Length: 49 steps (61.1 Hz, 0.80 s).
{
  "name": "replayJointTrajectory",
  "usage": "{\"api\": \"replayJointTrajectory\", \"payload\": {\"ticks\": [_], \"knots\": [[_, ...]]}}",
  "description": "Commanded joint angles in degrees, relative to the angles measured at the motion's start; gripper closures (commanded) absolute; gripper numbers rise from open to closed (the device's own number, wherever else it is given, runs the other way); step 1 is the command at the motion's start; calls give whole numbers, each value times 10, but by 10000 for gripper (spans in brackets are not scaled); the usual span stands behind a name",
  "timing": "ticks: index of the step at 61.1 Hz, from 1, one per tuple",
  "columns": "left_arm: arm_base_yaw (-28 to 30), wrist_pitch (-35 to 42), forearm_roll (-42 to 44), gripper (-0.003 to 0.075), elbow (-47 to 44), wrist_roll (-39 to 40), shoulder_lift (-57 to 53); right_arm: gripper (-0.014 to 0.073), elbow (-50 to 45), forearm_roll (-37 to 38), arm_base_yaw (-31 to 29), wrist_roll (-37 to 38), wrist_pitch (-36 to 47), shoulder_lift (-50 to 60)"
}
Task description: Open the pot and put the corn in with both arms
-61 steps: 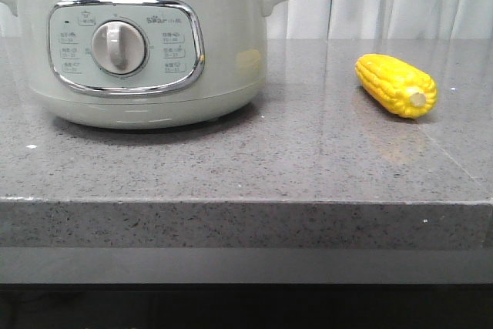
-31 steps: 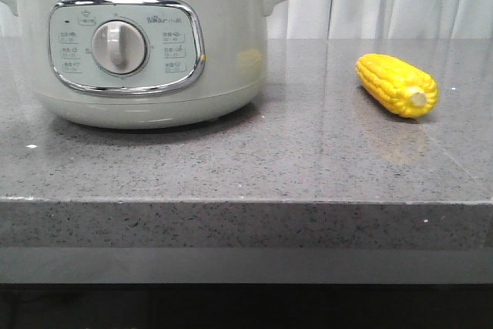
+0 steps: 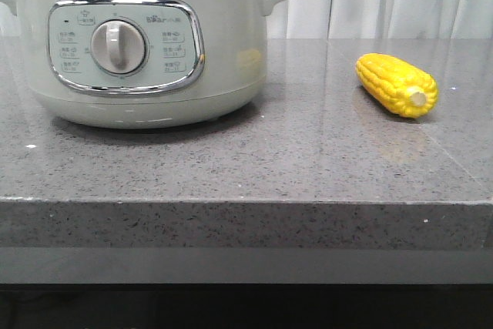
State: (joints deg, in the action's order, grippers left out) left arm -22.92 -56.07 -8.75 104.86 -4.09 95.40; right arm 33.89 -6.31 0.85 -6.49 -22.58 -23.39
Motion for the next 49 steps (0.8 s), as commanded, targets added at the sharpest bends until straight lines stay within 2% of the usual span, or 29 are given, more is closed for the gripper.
{"api": "replayJointTrajectory", "payload": {"ticks": [1,17,22,33,49], "knots": [[-6,9,-5,28,47,0,6,-60,22,5,-1,-2,42,-9],[-6,-14,-4,45,56,-1,25,-60,22,5,-1,-2,42,-9],[-6,-14,-3,102,56,-2,25,-60,22,5,-1,-2,42,-9],[-6,-14,-3,279,56,-2,25,-60,22,5,-1,-2,42,-9],[-6,-14,-1,402,56,-2,25,-60,22,5,-1,-2,42,-9]]}}
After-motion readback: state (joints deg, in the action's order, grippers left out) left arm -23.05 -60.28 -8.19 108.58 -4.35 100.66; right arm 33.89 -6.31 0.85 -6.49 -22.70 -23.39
